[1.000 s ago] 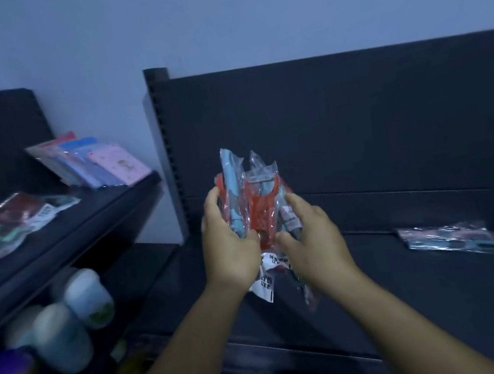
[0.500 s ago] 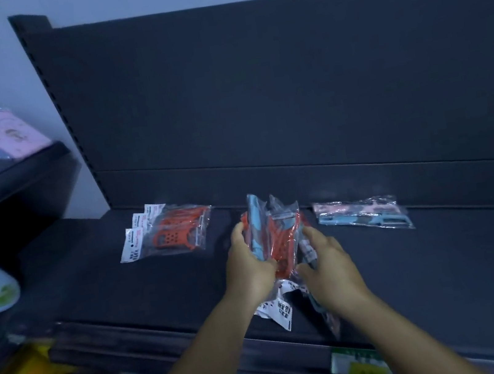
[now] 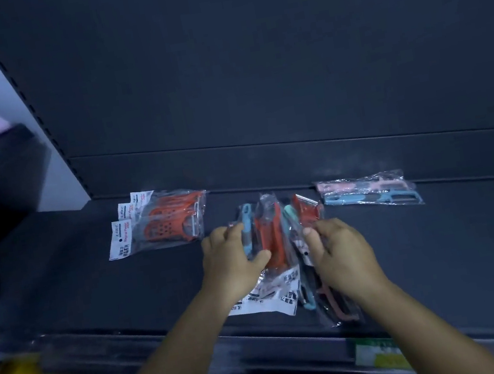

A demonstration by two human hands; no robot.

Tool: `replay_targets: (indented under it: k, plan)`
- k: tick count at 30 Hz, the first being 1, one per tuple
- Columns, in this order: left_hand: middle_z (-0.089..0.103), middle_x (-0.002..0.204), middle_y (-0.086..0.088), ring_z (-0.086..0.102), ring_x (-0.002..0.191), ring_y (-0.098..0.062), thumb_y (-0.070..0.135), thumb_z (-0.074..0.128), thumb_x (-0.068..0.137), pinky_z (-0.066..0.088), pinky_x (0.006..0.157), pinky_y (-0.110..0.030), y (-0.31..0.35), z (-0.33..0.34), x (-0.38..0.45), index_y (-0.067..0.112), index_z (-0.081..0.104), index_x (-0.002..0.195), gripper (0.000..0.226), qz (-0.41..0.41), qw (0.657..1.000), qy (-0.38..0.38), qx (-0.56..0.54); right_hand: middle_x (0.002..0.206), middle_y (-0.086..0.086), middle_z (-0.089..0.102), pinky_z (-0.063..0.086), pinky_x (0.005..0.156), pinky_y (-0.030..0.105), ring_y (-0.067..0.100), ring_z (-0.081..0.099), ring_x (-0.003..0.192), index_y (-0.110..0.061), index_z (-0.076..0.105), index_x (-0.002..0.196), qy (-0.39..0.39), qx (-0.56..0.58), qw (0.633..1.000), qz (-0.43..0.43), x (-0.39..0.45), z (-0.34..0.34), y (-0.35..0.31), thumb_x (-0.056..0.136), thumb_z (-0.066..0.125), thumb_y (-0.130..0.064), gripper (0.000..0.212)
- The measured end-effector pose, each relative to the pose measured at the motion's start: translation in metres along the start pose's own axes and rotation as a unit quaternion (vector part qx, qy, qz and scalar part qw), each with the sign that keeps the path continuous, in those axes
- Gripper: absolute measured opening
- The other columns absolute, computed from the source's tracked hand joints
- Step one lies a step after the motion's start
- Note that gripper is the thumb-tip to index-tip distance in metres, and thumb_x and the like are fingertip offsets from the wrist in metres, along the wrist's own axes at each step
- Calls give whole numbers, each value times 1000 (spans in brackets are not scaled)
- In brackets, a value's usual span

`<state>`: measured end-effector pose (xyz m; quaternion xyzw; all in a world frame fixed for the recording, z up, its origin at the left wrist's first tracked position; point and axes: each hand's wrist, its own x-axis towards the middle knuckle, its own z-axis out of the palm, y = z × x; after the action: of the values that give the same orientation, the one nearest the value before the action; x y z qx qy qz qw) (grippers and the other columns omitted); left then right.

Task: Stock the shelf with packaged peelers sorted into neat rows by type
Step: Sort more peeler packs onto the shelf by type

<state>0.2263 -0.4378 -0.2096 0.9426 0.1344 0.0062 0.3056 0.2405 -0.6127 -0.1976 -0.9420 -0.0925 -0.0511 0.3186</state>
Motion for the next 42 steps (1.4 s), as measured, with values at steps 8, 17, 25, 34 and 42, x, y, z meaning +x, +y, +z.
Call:
replay_targets:
  k: [8, 17, 25, 34, 42]
  plan:
    - [48, 136, -5, 35, 130, -27, 54, 57, 84, 34, 108, -39, 20, -3, 2, 22, 45, 137, 62, 59, 996, -51, 38, 106, 6, 47, 33, 70, 26, 18, 43, 74, -11, 52, 99, 73, 35, 991, 106, 15, 4, -10, 95, 46, -31, 21]
    - [65, 105, -3, 60, 103, -28, 56, 68, 74, 51, 85, -37, 31, -1, 13, 17, 48, 115, 61, 28, 999, -23, 39, 107, 11, 61, 40, 74, 31, 30, 57, 97, -7, 53, 116, 29, 63, 974, 214, 45, 2, 4, 95, 42, -43, 43]
    - [63, 77, -1, 62, 70, -18, 33, 72, 76, 49, 56, -31, 38, -7, 13, 6, 56, 109, 46, -62, 995, -42, -62, 59, 5, 51, 33, 44, 22, 17, 44, 45, -6, 64, 76, -52, 151, 950, 268, 63, -4, 3, 79, 69, -20, 15]
    - [70, 91, -3, 67, 75, -24, 19, 70, 81, 55, 63, -36, 15, -45, 14, 18, 62, 91, 13, -5, 991, 1, -132, 62, 2, 63, 34, 43, 18, 6, 44, 37, -14, 64, 71, -49, 264, 951, 150, 62, -13, -40, 80, 63, -11, 9]
    - [61, 104, 4, 60, 91, -19, 5, 63, 81, 44, 76, -23, -64, -92, 14, 15, 65, 100, 21, 30, 997, 46, 62, 87, 0, 68, 56, 75, 39, 21, 67, 77, -27, 50, 96, -92, 255, 956, 114, 56, 35, -95, 76, 67, -16, 28]
